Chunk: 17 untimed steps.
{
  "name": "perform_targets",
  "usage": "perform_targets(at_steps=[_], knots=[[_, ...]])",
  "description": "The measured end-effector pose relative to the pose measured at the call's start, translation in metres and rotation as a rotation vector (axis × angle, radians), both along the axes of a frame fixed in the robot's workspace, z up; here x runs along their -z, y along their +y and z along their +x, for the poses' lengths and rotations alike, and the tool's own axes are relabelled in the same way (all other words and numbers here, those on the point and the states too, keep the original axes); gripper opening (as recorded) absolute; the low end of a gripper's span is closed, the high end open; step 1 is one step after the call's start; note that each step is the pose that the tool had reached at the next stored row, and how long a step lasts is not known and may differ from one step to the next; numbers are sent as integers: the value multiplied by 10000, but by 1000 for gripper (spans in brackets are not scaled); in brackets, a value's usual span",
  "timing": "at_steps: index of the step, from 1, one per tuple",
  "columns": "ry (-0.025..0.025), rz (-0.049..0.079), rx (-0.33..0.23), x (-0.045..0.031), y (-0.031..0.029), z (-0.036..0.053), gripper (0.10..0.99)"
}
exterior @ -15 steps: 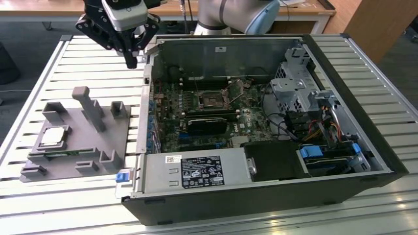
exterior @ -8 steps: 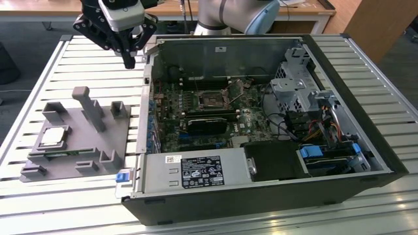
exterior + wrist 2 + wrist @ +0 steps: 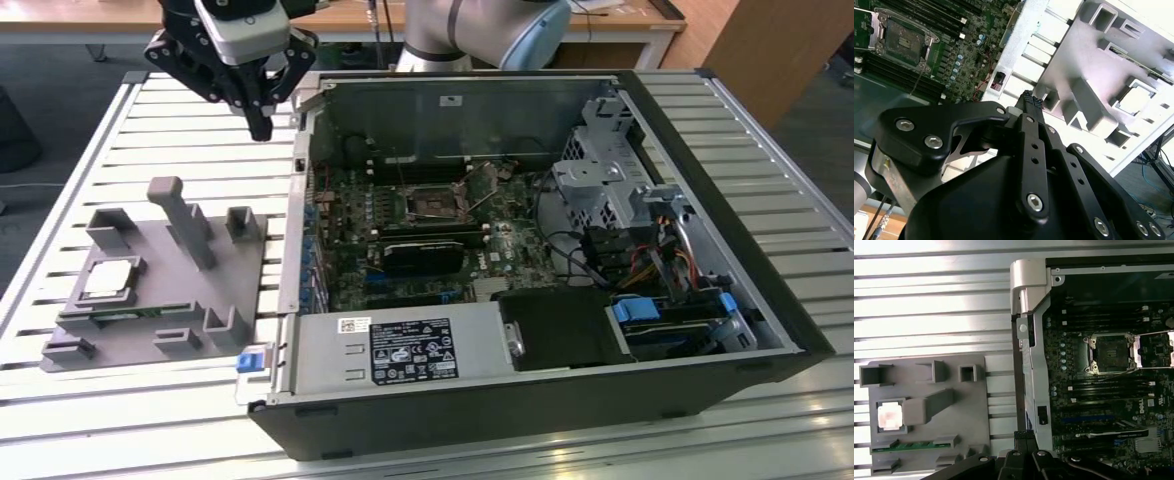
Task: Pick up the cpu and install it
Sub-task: 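Reach for the cpu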
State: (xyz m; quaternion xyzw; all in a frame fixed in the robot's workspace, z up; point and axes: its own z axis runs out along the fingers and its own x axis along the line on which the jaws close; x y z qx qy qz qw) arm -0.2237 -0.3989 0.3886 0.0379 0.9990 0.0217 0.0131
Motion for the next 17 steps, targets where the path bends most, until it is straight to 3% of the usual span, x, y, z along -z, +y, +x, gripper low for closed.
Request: perform_targets(at_steps=[17], knots=[[0, 0, 0, 6, 0, -82, 106]])
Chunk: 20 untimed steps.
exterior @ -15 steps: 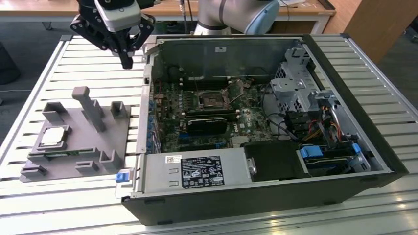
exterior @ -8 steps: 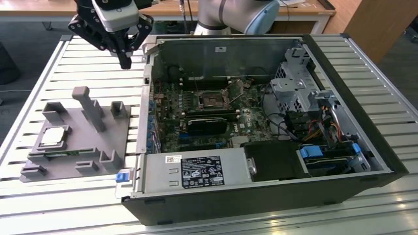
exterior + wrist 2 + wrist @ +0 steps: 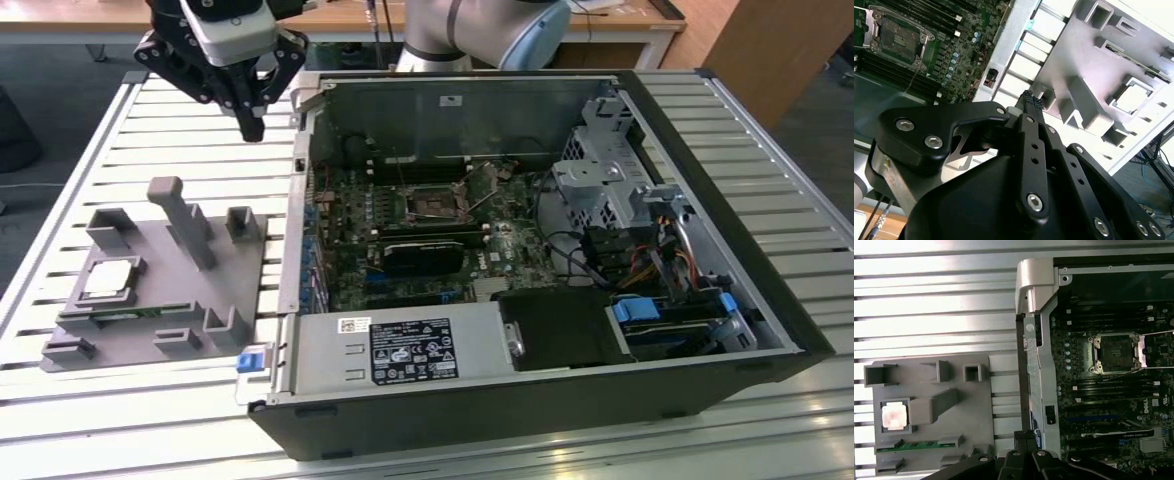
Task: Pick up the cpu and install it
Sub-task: 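Reach for the cpu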
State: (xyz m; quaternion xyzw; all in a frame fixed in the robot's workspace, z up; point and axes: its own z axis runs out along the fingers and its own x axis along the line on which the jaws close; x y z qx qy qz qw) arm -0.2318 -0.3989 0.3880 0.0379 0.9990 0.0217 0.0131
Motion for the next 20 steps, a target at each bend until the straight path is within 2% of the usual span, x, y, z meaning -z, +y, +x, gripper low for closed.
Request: perform_targets(at_steps=[20], knots=[[0, 0, 1, 8, 0, -105, 106]])
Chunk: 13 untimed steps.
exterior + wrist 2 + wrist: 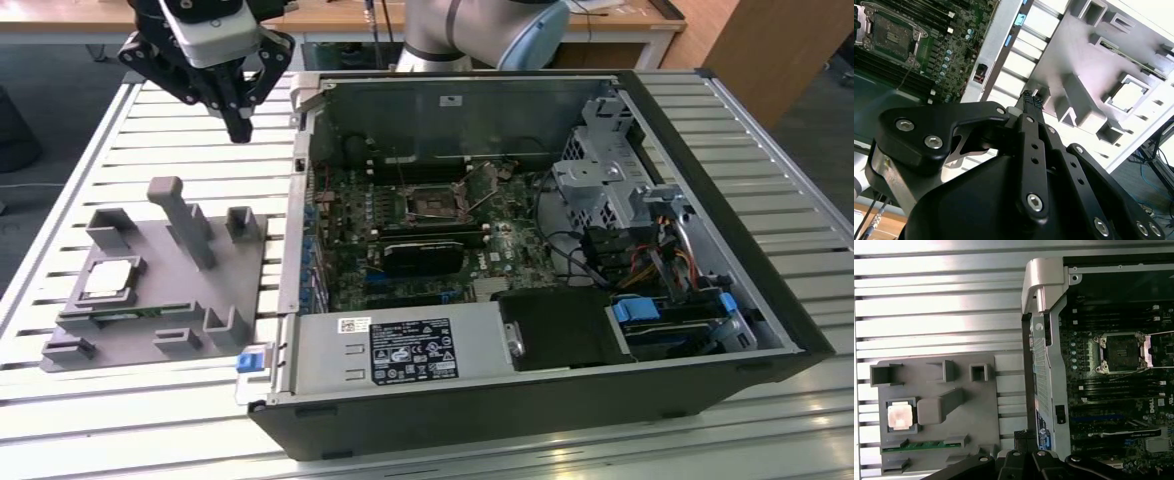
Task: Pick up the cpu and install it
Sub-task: 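Reach for the cpu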
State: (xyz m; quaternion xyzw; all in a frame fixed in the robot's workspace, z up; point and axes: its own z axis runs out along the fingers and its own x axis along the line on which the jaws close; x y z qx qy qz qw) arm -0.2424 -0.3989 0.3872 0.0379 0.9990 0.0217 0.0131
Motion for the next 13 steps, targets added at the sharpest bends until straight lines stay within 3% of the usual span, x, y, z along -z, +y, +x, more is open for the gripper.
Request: perform_targets(at_steps=[13], knots=[[0, -1, -1, 5, 0, -69, 106]])
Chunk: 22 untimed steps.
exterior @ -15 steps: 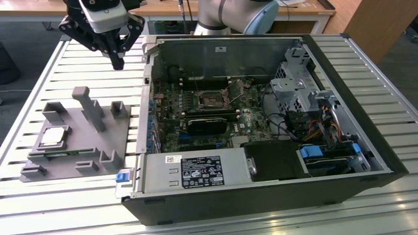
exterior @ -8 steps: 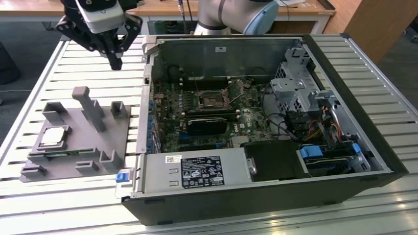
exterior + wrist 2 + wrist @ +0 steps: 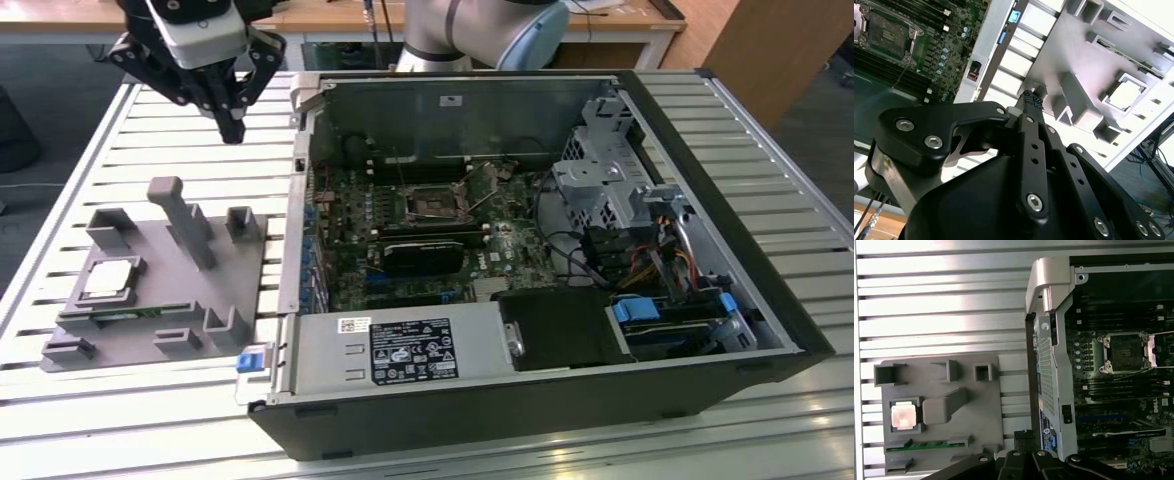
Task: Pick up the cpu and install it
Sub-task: 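Reach for the cpu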
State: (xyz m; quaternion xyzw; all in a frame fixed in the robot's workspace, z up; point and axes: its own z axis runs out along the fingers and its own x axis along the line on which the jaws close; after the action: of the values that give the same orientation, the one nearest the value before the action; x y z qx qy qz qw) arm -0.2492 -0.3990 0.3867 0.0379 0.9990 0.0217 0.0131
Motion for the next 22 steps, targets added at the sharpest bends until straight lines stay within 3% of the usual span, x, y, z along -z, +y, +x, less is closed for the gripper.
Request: perform_targets(at_steps=[22], knots=[[0, 0, 0, 10, 0, -189, 106]])
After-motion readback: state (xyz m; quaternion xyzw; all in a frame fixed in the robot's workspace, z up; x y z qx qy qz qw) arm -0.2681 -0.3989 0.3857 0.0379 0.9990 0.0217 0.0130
